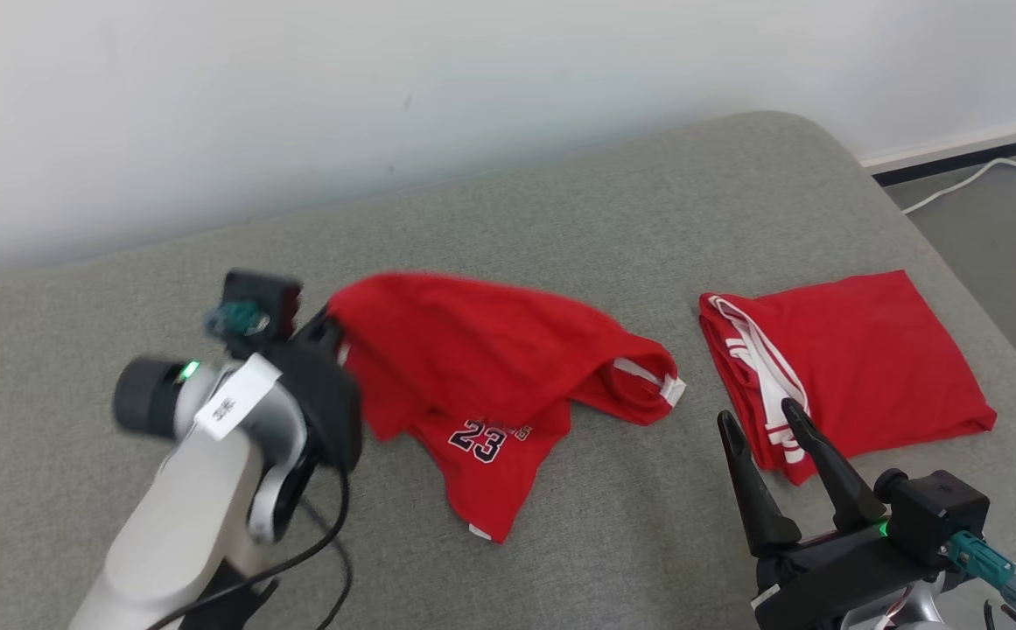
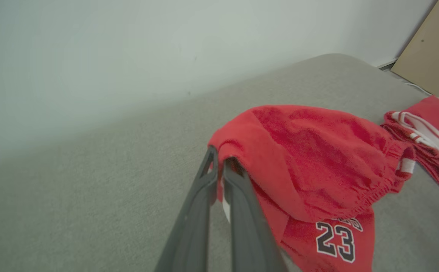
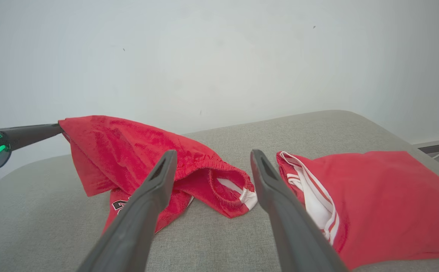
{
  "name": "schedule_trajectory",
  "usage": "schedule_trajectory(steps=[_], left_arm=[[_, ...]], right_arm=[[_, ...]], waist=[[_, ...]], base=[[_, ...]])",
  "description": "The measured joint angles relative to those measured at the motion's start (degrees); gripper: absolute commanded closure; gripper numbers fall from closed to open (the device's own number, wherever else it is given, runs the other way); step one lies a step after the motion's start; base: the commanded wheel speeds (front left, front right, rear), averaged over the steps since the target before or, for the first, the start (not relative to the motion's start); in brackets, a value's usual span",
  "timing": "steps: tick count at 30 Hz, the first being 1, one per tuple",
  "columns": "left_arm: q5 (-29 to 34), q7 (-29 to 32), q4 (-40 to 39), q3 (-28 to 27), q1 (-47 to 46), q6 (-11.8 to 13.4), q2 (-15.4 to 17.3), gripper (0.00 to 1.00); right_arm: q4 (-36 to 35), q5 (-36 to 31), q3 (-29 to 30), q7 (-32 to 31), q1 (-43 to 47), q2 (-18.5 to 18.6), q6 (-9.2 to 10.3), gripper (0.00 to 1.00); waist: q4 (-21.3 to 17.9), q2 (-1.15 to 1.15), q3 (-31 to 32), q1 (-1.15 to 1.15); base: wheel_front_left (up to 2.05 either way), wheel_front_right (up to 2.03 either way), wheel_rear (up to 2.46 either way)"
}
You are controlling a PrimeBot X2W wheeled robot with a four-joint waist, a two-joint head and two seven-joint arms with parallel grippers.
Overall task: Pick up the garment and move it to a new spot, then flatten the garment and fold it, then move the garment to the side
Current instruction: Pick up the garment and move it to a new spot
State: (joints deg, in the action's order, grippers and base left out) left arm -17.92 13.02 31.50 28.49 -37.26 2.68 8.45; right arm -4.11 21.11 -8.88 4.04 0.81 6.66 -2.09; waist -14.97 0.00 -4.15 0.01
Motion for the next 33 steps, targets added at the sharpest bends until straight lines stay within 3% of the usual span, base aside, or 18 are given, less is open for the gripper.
schedule_trajectory(steps=[6, 13, 17, 18, 19, 20, 33], left_arm=[[-0.38, 0.02, 4.58, -1.64, 5.52, 0.92, 2.19, 1.00], [-1.08, -2.27, 7.93, -3.71, 5.87, 1.72, 2.41, 1.00], [-1.22, -4.04, 9.73, -6.16, 5.89, 2.80, 4.46, 1.00], [-1.22, -4.48, 10.13, -6.66, 5.89, 2.94, 5.00, 0.94], [-1.22, -4.89, 10.44, -7.05, 5.89, 2.97, 5.35, 0.55], [-1.22, -5.13, 10.60, -7.17, 5.89, 3.04, 5.47, 0.00], [-1.31, -7.39, 12.85, -7.27, 6.28, 3.34, 5.03, 0.00]], right_arm=[[0.01, 0.00, 0.23, 0.27, 0.02, 0.11, 0.07, 0.00], [0.14, 0.00, -0.01, 0.55, -0.02, 0.15, 0.05, 0.00], [0.49, -0.01, -0.96, 0.53, -0.41, -0.01, -0.14, 0.00], [0.58, -0.01, -1.02, 0.54, -0.48, -0.03, -0.27, 0.00], [0.66, -0.01, -1.04, 0.53, -0.49, -0.02, -0.35, 0.00], [0.76, -0.01, -1.05, 0.53, -0.48, -0.02, -0.43, 0.00], [1.77, 0.00, -0.82, 0.85, -0.47, -0.02, -0.42, 0.00]], waist=[[1.74, 0.00, -0.41, 0.00], [4.20, 0.00, -0.45, 0.00], [5.21, 0.00, -0.32, 0.00], [5.29, 0.00, -0.27, 0.00], [5.33, 0.00, -0.23, 0.00], [5.34, 0.00, -0.21, 0.00], [4.82, 0.00, 0.35, 0.00]], base=[[0.00, 0.00, 0.00], [0.00, 0.00, 0.00], [0.00, 0.00, 0.00], [0.00, 0.00, 0.00], [0.00, 0.00, 0.00], [0.00, 0.00, 0.00], [0.00, 0.00, 0.00]])
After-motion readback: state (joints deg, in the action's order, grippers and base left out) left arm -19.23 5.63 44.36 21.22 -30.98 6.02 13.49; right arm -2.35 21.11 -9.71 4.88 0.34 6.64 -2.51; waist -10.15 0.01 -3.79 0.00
